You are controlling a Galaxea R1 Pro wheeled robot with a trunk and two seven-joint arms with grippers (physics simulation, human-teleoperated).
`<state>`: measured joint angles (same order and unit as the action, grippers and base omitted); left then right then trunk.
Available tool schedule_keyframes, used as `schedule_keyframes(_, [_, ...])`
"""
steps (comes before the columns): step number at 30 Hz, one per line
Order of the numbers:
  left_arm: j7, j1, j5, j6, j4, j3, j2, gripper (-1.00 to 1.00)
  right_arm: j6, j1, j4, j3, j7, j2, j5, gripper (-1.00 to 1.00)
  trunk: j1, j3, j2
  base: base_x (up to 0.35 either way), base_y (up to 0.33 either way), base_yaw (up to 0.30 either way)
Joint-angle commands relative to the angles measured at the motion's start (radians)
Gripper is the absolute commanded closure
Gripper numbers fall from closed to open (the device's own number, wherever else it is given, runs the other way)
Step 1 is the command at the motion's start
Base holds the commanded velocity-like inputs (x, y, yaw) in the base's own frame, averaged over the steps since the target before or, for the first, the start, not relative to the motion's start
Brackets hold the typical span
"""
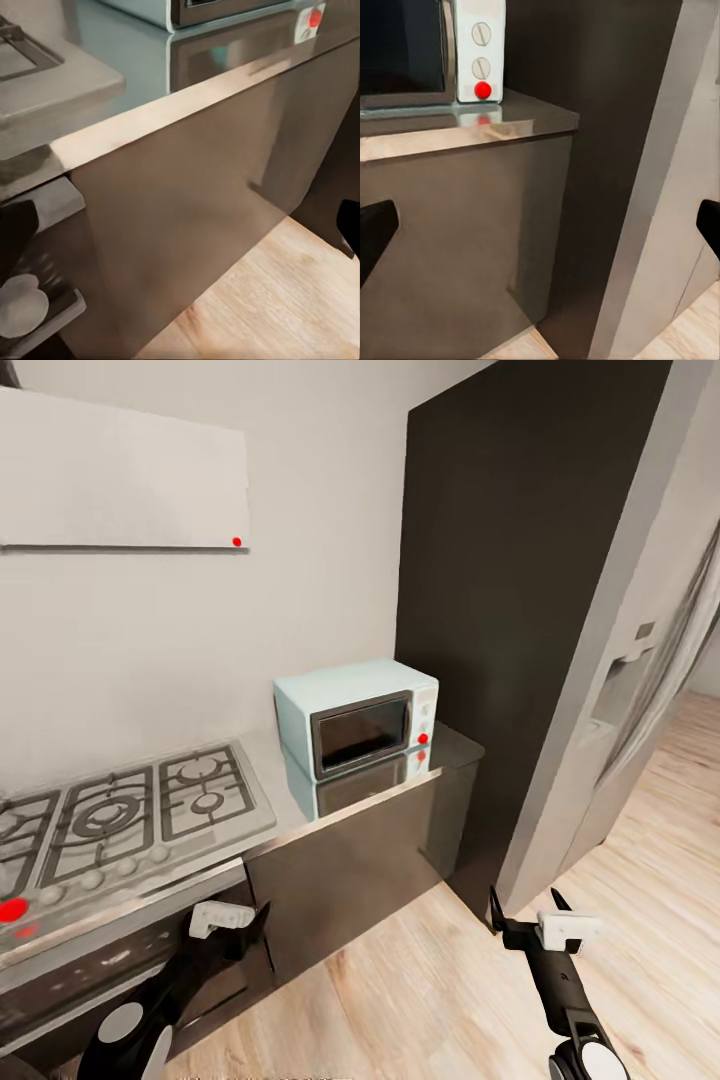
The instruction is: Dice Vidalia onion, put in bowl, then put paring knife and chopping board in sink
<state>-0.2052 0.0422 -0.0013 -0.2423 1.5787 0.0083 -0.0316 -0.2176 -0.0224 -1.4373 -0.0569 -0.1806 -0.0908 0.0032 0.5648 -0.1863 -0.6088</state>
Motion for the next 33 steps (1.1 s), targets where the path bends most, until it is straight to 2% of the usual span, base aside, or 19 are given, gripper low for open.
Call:
schedule_keyframes(1, [-0.005,0.001,0.0,-0.006,0.001,0.001,0.0,-1.0,-0.002,-0.001,0.0,-0.003,-0.008,-0.001,0.0,-1.0,-0.004,0.001,0.006,0.0,0.0,0.25])
schedule_keyframes(30, [-0.005,0.002,0.0,-0.006,0.001,0.001,0.001,-1.0,-0.002,-0.001,0.0,-0.003,-0.008,-0.001,0.001,-1.0,-0.115,0.074,0.209,0.0,0.0,0.25])
schedule_keyframes(33, [-0.005,0.001,0.0,-0.006,0.001,0.001,0.001,-1.0,-0.002,-0.001,0.0,-0.003,-0.008,-0.001,0.001,-1.0,-0.115,0.072,0.209,0.0,0.0,0.25])
